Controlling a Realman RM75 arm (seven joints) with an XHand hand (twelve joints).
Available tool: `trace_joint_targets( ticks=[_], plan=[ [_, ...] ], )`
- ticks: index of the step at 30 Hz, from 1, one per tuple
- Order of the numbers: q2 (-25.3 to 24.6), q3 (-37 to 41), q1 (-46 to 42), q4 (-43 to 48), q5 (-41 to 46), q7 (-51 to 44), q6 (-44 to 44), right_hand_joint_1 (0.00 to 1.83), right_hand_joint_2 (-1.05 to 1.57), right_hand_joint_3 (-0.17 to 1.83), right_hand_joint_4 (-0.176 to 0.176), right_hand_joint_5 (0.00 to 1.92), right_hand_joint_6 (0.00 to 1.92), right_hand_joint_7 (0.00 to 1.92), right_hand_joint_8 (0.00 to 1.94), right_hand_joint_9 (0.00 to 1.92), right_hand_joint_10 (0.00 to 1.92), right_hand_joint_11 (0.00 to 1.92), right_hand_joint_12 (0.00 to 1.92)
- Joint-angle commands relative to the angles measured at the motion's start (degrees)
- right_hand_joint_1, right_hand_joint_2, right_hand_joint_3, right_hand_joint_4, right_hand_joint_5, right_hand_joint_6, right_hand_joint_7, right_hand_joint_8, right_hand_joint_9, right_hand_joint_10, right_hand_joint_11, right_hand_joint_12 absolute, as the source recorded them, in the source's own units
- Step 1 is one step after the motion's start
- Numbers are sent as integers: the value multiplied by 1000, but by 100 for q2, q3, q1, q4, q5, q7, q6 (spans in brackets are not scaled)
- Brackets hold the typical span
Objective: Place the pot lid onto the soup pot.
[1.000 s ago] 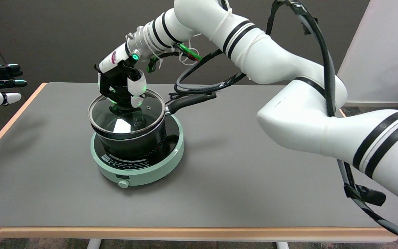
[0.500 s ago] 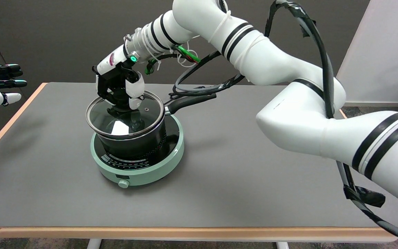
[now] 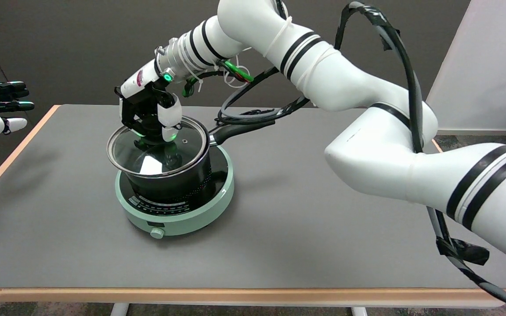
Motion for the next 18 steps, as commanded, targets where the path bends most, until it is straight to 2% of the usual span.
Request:
trace_joint_targets(
  ticks=[1,18],
  plan=[
    [0,-8,-72,69,-19,0,-35,1355,934,439,176,638,1258,897,1240,869,1452,716,1811],
    [61,0,-109,239,-114,0,-3,1354,934,441,176,635,1263,896,1243,868,1456,715,1809]
  ],
)
